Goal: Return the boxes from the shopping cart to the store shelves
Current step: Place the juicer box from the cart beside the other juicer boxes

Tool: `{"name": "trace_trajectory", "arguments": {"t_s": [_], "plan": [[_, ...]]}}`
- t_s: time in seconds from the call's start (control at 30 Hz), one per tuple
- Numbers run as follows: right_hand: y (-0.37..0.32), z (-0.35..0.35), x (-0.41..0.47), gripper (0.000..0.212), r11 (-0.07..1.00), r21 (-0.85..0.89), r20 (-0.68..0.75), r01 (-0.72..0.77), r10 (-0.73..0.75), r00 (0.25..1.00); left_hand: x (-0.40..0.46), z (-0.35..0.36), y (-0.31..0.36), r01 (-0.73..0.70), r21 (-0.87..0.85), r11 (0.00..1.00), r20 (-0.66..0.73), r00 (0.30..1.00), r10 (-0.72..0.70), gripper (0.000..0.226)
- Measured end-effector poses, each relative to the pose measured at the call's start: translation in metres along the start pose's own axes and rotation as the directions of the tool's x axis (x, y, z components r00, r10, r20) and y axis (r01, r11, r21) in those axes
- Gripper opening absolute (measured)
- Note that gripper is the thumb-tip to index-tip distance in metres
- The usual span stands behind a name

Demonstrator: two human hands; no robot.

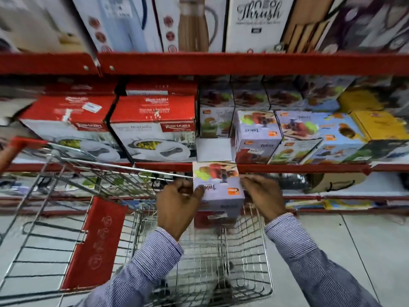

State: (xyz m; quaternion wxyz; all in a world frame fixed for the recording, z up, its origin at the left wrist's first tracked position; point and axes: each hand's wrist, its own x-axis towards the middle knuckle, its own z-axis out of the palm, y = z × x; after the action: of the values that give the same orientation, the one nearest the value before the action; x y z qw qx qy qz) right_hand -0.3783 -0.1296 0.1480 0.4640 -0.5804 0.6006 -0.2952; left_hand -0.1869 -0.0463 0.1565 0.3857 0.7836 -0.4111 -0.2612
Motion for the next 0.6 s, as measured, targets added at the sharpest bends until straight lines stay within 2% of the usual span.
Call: {"name": "trace_trajectory", "arguments": {"t_s": [0.17, 0.3, 0.6], "plan": [[-0.042, -0.015, 0.004, 0.011, 0.987, 0.146, -0.072, 0.071, -0.061, 0.996, 0.008, -0.026, 0.045, -0.126, 0.017, 0.992, -0.116, 0.985, 0.127, 0.024], [-0.058, -0.022, 0.017, 0.014, 0.978, 0.164, -0.083, 0.131, -0.119, 0.989, 0.02, -0.032, 0.062, -0.151, 0.025, 0.988, -0.076, 0.985, 0.153, 0.032], [-0.078, -0.03, 0.049, 0.024, 0.985, 0.088, -0.068, 0.152, -0.146, 0.987, 0.05, -0.023, 0.075, -0.289, 0.03, 0.957, -0.058, 0.955, 0.291, 0.04]]}}
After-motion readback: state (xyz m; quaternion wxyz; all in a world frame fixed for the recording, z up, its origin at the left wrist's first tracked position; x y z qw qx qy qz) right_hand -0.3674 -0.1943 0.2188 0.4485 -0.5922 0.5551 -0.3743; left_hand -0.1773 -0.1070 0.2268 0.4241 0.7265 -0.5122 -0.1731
